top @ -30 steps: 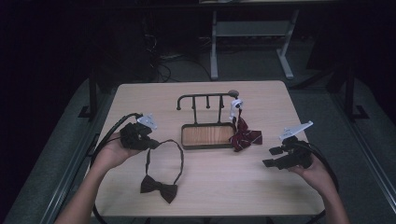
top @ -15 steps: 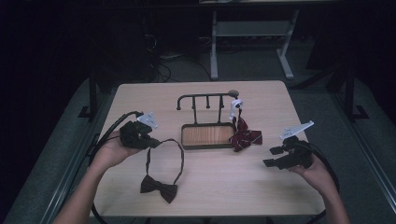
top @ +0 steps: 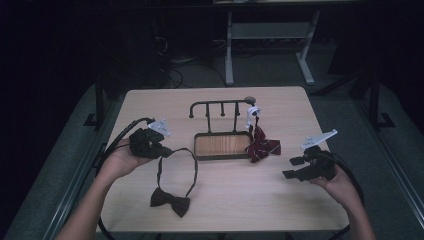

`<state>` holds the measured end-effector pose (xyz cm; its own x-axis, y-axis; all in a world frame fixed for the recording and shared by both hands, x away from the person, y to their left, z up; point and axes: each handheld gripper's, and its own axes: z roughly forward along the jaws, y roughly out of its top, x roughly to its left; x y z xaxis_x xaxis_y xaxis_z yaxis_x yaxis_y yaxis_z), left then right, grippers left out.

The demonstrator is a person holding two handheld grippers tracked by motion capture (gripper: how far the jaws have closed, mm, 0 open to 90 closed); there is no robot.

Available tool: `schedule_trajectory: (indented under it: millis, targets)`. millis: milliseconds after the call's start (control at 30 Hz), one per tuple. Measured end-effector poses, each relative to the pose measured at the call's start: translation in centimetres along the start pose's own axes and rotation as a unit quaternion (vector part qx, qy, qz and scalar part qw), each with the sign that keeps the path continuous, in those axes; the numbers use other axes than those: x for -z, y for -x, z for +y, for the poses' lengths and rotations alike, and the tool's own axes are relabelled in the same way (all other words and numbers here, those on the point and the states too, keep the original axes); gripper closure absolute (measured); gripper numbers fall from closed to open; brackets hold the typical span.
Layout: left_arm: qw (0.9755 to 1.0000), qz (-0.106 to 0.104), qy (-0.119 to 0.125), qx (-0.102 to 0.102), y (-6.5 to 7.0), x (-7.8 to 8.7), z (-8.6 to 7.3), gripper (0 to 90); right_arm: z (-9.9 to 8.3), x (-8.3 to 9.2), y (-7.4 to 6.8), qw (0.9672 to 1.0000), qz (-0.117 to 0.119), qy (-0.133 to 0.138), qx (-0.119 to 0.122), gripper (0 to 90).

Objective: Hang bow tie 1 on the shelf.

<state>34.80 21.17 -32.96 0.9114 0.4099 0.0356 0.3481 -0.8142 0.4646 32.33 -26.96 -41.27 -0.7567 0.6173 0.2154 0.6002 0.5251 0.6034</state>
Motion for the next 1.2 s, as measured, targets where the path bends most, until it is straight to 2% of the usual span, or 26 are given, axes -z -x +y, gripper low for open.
schedule_trajectory:
  millis: [1200]
  targets:
    - [0.9999,0.003,0.000,-0.014,0.2,1.4,1.1,90.0,0.1,0.0,0.1,1.0000,0.003,0.000,-0.001,34.2]
